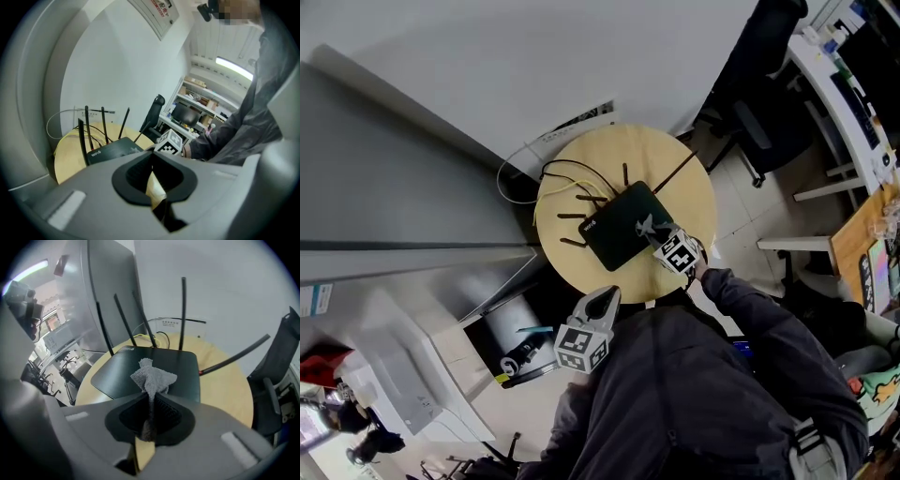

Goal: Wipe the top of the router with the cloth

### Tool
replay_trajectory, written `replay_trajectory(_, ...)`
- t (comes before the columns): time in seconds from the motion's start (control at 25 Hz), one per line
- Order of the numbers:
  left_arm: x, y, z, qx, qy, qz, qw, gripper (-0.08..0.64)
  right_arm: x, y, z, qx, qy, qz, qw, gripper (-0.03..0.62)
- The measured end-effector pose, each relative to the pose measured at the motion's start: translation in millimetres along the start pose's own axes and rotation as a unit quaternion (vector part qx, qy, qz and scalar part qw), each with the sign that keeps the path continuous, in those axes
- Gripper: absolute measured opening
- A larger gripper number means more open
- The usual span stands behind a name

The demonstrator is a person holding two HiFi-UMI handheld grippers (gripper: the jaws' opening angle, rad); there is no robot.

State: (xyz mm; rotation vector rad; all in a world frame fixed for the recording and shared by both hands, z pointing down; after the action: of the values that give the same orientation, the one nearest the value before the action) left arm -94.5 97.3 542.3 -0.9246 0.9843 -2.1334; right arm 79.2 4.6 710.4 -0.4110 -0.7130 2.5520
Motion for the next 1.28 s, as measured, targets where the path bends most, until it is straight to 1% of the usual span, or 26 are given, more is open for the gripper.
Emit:
replay_trajectory(0.16, 1, 1, 3, 0.004, -0.006, 0.004, 1.0000, 0.000, -38, -8, -11, -0.004, -0.032, 0.036, 0.999, 0.029)
replay_trajectory(0.28, 0, 2, 4, 0.008, -0.011, 0.009, 0.9999, 0.000, -57, -13, -15, -0.009, -0.052, 0.058, 0.997, 0.029)
replay_trajectory(0.48, -1, 0, 3, 0.015, -0.017, 0.013, 0.9997, 0.000, -56, -10, -16, -0.011, -0.084, 0.076, 0.994, 0.029)
replay_trajectory(0.52, -1, 0, 3, 0.016, -0.019, 0.014, 0.9996, 0.000, -51, -9, -16, -0.011, -0.082, 0.082, 0.993, 0.029)
replay_trajectory(0.56, -1, 0, 2, 0.017, -0.020, 0.015, 0.9995, 0.000, -43, -5, -16, -0.015, -0.071, 0.087, 0.994, 0.029)
replay_trajectory(0.6, -1, -1, 2, 0.018, -0.021, 0.015, 0.9995, 0.000, -29, -1, -16, -0.024, -0.048, 0.086, 0.995, 0.029)
replay_trajectory(0.64, -1, -1, 1, 0.018, -0.023, 0.015, 0.9995, 0.000, -9, 3, -16, -0.034, -0.017, 0.078, 0.996, 0.029)
replay_trajectory(0.72, -1, -2, -1, 0.020, -0.025, 0.016, 0.9994, 0.000, 39, 8, -12, -0.043, 0.053, 0.043, 0.997, 0.029)
replay_trajectory(0.8, -1, -3, -3, 0.021, -0.028, 0.018, 0.9992, 0.000, 86, 6, -7, -0.031, 0.114, 0.003, 0.993, 0.029)
replay_trajectory(0.84, -1, -3, -4, 0.022, -0.029, 0.019, 0.9991, 0.000, 105, 2, -3, -0.019, 0.138, -0.008, 0.990, 0.029)
replay_trajectory(0.92, -1, -4, -6, 0.024, -0.031, 0.021, 0.9990, 0.000, 132, -9, 9, 0.010, 0.168, -0.012, 0.986, 0.029)
replay_trajectory(1.0, -2, -5, -8, 0.025, -0.029, 0.022, 0.9990, 0.000, 143, -22, 23, 0.038, 0.175, -0.003, 0.984, 0.029)
replay_trajectory(1.12, -1, -5, -12, 0.026, -0.023, 0.021, 0.9992, 0.000, 138, -38, 39, 0.070, 0.163, 0.027, 0.984, 0.029)
replay_trajectory(1.28, 3, -6, -14, 0.029, -0.016, 0.018, 0.9993, 0.000, 110, -34, 41, 0.062, 0.143, 0.100, 0.983, 0.029)
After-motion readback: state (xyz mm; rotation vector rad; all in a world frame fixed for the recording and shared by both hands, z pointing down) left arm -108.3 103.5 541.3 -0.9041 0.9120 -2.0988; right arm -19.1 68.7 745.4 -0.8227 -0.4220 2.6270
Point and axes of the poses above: the fingertips, and each gripper's own axes: z forward along the fingers, x to its left, y out of its top, the point moved 4 cm from there along -z, backward along the fingers, and after that the axes turned 7 degrees about z, right-handed, at the moved point
